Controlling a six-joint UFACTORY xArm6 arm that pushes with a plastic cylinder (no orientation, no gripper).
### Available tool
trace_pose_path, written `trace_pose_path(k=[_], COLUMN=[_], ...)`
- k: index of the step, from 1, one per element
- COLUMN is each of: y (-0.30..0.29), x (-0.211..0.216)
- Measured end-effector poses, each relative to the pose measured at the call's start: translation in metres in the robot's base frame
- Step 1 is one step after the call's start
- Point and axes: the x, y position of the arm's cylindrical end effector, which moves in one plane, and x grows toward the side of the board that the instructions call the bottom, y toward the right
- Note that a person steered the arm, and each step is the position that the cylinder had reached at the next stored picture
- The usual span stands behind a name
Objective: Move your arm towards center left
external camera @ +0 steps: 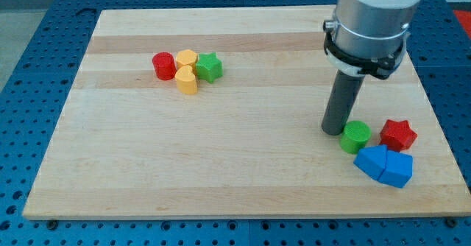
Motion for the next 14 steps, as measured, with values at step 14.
trace_pose_path(k=[14], y=[-0.266], x=[-0.237])
